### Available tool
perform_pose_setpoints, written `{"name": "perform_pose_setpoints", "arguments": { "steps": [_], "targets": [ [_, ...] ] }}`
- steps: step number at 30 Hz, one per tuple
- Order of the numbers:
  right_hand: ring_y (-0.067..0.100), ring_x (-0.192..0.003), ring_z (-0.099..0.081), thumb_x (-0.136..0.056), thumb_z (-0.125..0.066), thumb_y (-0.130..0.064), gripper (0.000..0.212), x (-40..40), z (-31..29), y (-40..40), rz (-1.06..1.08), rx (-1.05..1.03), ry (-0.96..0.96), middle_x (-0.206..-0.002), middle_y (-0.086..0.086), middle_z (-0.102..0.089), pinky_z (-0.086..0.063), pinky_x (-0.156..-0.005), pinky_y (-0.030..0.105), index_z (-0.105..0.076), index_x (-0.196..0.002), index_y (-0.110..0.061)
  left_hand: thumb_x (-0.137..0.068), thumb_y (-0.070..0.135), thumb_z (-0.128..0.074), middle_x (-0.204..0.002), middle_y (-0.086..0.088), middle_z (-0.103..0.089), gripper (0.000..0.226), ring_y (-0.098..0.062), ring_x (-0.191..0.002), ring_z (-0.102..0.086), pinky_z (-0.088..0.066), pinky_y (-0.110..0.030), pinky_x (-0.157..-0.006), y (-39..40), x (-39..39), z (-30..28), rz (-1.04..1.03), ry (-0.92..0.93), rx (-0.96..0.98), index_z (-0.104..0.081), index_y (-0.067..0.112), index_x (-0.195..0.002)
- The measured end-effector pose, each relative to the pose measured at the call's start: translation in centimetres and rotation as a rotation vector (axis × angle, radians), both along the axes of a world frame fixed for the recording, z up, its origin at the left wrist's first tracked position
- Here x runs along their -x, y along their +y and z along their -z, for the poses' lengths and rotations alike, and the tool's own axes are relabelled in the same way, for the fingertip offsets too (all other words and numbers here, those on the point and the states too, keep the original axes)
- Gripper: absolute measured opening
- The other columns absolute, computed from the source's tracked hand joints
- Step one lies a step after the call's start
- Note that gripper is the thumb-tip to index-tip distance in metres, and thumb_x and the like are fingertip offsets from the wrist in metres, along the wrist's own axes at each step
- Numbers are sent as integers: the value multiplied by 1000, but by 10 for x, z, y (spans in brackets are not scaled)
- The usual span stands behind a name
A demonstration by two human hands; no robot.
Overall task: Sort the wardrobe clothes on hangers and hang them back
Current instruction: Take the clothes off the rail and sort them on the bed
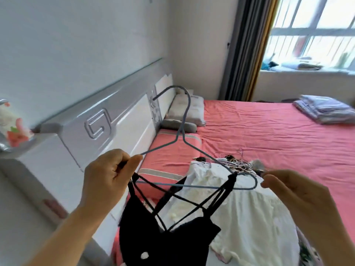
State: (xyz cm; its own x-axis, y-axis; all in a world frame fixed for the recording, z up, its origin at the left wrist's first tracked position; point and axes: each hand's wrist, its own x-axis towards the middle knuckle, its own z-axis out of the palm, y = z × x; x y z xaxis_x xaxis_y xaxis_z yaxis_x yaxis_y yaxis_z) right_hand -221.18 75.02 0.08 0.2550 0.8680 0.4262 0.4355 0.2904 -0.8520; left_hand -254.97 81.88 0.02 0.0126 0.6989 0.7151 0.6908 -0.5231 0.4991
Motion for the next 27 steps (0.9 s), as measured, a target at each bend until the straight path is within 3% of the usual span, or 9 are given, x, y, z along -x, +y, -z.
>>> {"name": "perform_pose_setpoints", "arguments": {
  "steps": [2,4,7,11,14,19,22,24,27],
  "targets": [
    [-1,-54,-55,-78,-71,-12,16,-20,7,14,65,12,-6,-67,-6,-69,-38,-54,5,-72,-68,-24,-85,56,-48,-52,3,-55,49,-13,-53,-52,-39,-24,-53,40,-27,3,40,-3,10,-55,14,-62],
    [-3,-51,-53,-79,-70,-11,16,-42,13,34,119,24,1,-62,-8,-68,-37,-51,6,-71,-67,-22,-85,58,-45,-51,2,-54,51,-15,-55,-51,-37,-22,-52,80,-58,8,83,13,10,-54,14,-61],
    [0,-54,-55,-81,-70,-12,16,-78,28,71,182,41,6,-63,-7,-68,-39,-53,12,-72,-70,-24,-84,59,-45,-50,6,-48,50,-13,-56,-48,-33,-17,-52,137,-108,22,141,23,48,-50,17,-59],
    [3,-58,-59,-80,-74,-14,14,-125,50,125,286,63,-44,-64,-10,-67,-41,-55,10,-71,-71,-25,-83,59,-45,-50,4,-47,51,-15,-52,-44,-37,-31,-51,217,-169,56,197,93,102,-50,15,-57],
    [-1,-62,-60,-78,-73,-9,15,-158,71,168,329,133,-77,-67,-17,-67,-40,-57,8,-70,-71,-22,-84,59,-43,-45,6,-40,50,-9,-44,-40,-33,-29,-46,275,-213,88,241,142,166,-44,19,-55],
    [-4,-68,-60,-72,-68,-26,17,-197,111,229,320,157,-147,-73,-27,-65,-39,-59,6,-61,-67,-40,-79,63,-39,-43,8,-38,48,-12,-42,-40,-28,-24,-44,356,-272,144,229,165,294,-42,22,-55],
    [5,-70,-61,-73,-67,-39,4,-216,143,258,325,225,-135,-77,-21,-65,-46,-64,21,-65,-71,-35,-77,67,-35,-47,2,-45,58,-21,-47,-46,-31,-31,-47,395,-300,181,220,186,399,-46,15,-56],
    [7,-71,-60,-72,-59,-46,18,-226,167,275,324,259,-142,-70,-16,-65,-47,-65,28,-67,-73,-30,-76,68,-36,-50,-1,-50,62,-22,-51,-48,-34,-32,-49,416,-314,208,219,212,476,-51,10,-58],
    [7,-73,-58,-74,-53,-49,28,-237,195,300,316,330,-184,-69,-18,-64,-44,-65,25,-69,-77,-26,-78,58,-47,-53,1,-51,45,-22,-55,-49,-34,-32,-51,437,-329,247,210,245,606,-48,18,-56]
  ]
}}
